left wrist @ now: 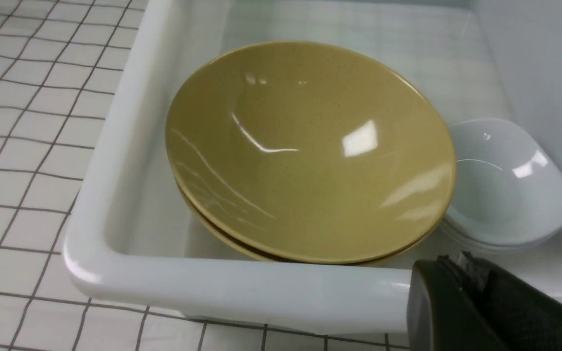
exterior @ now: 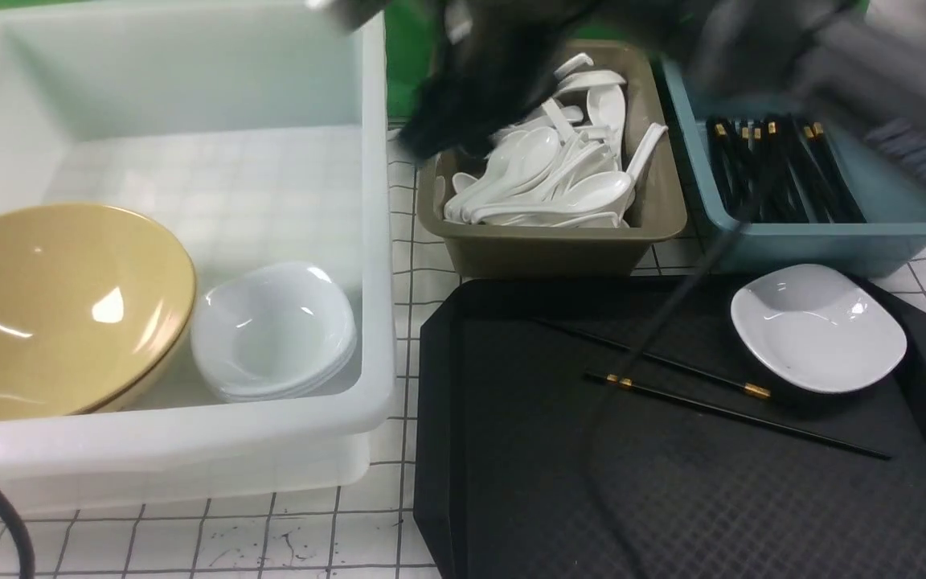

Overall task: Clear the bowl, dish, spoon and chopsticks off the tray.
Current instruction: Use the right arm to grab the plate

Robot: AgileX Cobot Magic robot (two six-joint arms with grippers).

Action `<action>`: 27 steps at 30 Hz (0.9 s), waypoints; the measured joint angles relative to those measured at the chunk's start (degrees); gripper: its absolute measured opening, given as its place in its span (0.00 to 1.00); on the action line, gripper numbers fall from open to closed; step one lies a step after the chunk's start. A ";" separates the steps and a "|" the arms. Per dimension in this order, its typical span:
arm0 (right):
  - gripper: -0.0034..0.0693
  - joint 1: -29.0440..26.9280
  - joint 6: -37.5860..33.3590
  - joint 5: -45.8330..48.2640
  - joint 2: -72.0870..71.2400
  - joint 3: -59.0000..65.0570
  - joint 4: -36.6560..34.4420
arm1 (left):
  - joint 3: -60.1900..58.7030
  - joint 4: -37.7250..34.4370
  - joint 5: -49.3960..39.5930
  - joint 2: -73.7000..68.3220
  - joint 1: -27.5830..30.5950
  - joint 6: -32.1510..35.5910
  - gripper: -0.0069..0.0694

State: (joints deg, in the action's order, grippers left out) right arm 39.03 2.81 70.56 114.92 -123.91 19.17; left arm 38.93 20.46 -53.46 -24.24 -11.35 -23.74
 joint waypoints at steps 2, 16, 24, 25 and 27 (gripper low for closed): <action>0.57 -5.18 -0.01 0.00 -5.90 8.59 0.41 | -0.87 0.56 0.40 0.07 0.00 0.00 0.07; 0.57 -38.44 -10.80 -20.73 -15.97 56.63 -22.01 | -14.70 -0.40 18.03 0.98 0.00 -3.54 0.07; 0.57 -34.82 -17.92 -29.85 -10.55 57.55 -31.98 | -14.76 0.11 21.15 0.98 0.00 -3.48 0.07; 0.57 -33.90 -18.28 -30.20 -9.61 57.55 -33.06 | -14.76 0.16 21.15 0.98 0.00 -3.48 0.07; 0.57 -32.38 -19.44 -30.41 -8.62 57.55 -35.19 | -14.76 0.25 21.16 0.98 0.00 -3.48 0.07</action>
State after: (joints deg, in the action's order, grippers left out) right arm 6.65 -16.63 40.15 106.30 -66.35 -16.01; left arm 24.17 20.71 -32.30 -23.25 -11.35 -27.23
